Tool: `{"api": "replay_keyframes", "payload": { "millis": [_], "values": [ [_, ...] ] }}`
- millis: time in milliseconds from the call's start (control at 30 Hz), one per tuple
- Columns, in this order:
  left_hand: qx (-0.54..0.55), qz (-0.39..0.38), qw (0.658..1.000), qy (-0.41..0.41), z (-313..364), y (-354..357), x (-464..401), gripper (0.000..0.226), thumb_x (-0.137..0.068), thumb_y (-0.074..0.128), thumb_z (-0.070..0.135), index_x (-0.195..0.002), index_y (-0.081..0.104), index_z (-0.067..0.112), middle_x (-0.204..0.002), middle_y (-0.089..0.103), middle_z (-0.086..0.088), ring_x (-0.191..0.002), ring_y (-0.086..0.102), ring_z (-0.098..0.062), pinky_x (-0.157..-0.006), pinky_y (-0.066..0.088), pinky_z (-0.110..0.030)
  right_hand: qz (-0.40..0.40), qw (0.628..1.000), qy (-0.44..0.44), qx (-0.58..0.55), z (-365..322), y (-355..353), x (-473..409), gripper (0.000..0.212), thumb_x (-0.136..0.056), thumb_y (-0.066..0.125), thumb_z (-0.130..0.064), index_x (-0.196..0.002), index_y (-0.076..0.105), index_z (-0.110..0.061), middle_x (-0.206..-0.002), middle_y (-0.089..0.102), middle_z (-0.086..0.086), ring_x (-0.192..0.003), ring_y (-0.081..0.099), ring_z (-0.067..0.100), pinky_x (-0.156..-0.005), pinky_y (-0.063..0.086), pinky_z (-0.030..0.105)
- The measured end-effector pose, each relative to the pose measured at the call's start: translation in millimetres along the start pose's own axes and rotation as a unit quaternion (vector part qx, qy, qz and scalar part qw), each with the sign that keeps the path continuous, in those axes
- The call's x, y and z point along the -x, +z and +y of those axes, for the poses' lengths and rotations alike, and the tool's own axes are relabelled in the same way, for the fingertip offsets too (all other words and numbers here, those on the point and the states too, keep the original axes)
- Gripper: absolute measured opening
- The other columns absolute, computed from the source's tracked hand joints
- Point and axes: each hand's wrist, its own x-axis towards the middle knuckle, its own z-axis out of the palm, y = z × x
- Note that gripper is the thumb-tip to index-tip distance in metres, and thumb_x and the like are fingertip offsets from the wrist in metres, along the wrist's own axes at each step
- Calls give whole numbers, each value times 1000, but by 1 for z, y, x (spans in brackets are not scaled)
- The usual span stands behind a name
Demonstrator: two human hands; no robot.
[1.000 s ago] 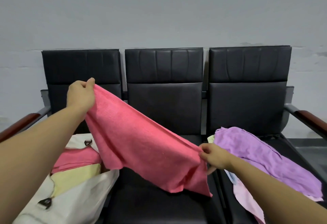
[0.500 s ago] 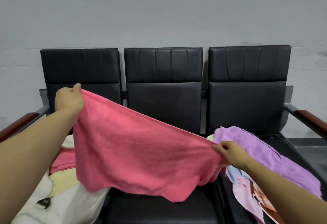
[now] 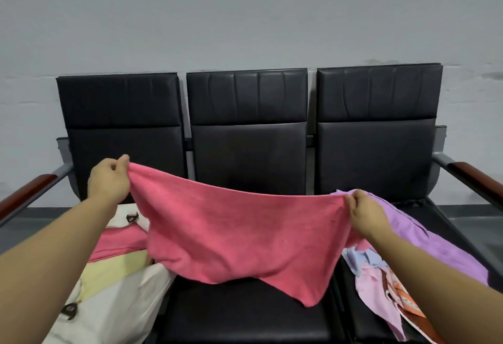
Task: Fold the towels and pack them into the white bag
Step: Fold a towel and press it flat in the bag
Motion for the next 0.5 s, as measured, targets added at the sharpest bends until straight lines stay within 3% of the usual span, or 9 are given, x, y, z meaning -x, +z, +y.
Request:
{"api": "replay_keyframes", "payload": {
  "millis": [67, 167, 333, 500],
  "values": [
    [90, 16, 994, -57, -4, 0, 1, 42, -107, 45, 41, -103, 59, 2, -84, 55, -9, -77, 64, -30, -83, 58, -50, 17, 1000, -13, 19, -2, -6, -3, 31, -106, 40, -33, -97, 54, -7, -89, 62, 16, -91, 59, 38, -72, 38, 39],
    [177, 11, 980, -85, -1, 0, 4, 42, -108, 43, 40, -120, 55, 2, -101, 52, -9, -85, 65, -23, -80, 60, -40, 61, 998, -19, 23, -7, -16, -1, 27, -106, 40, -35, -96, 52, -12, -93, 51, 18, -83, 49, 39, -75, 34, 40],
    [160, 81, 982, -61, 10, 6, 16, 42, -108, 37, 46, -119, 55, 9, -107, 58, -7, -88, 65, -24, -89, 57, -46, 154, 985, -45, 59, -21, -27, 3, 36, -107, 32, -40, -101, 53, -11, -99, 55, 24, -92, 52, 47, -89, 37, 50],
    [159, 207, 964, -47, 24, 6, 34, 49, -108, 33, 48, -119, 57, 7, -121, 60, -18, -108, 60, -35, -96, 47, -48, 252, 961, -81, 85, -39, -42, 24, 32, -108, 36, -32, -95, 55, -9, -92, 62, 22, -84, 55, 43, -82, 37, 48]
  ]
}}
